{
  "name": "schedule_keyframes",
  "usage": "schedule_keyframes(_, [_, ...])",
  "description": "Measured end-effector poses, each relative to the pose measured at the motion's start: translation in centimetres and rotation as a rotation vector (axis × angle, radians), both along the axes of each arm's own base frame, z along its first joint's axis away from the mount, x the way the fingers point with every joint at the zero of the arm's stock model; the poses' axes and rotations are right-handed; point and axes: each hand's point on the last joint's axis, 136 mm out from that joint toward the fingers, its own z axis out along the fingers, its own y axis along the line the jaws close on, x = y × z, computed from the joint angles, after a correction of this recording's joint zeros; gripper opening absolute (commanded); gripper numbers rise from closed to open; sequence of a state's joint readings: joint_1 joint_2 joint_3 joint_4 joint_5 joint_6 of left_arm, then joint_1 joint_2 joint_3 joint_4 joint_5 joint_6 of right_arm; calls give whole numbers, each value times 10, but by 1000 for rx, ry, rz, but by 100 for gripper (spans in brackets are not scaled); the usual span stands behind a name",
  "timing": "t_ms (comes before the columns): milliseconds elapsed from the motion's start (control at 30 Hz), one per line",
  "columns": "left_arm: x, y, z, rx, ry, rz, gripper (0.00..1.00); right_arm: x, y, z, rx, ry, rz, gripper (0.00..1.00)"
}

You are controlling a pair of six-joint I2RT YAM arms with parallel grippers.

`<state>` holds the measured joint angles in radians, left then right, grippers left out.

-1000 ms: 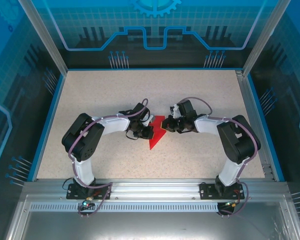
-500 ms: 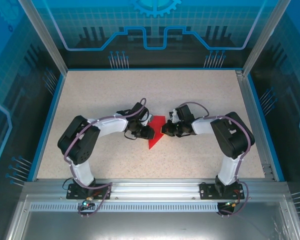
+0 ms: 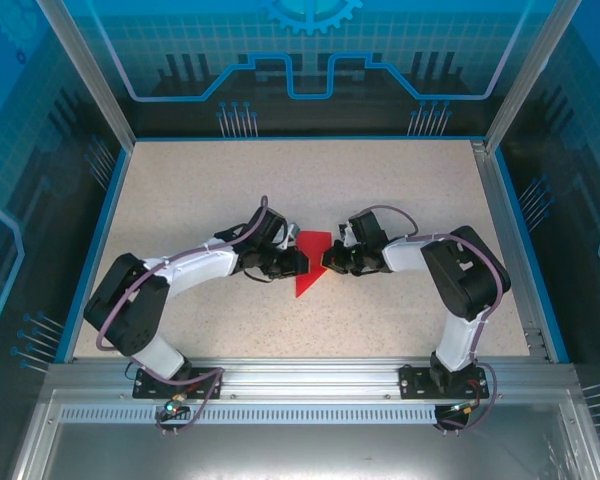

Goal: Fold a paper plane with a square sheet of paper (pick it up from the middle)
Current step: Third fold the triangle at the center of the table.

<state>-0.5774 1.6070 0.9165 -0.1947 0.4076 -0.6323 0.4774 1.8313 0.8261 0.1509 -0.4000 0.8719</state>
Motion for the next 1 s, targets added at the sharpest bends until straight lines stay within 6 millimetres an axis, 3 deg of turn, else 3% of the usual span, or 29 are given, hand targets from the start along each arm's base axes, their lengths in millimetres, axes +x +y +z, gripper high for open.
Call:
schedule_keyframes(333, [0, -21, -32, -99, 122, 6, 21, 0, 0, 0, -1, 0, 0, 2])
schedule_keyframes(633, [-16, -12, -62, -51, 226, 18, 20, 0, 0, -1, -5, -2, 2, 2])
schedule_keyframes(1000, [-33, 0, -66, -44, 232, 9, 20, -2, -1, -1, -16, -2, 17, 2])
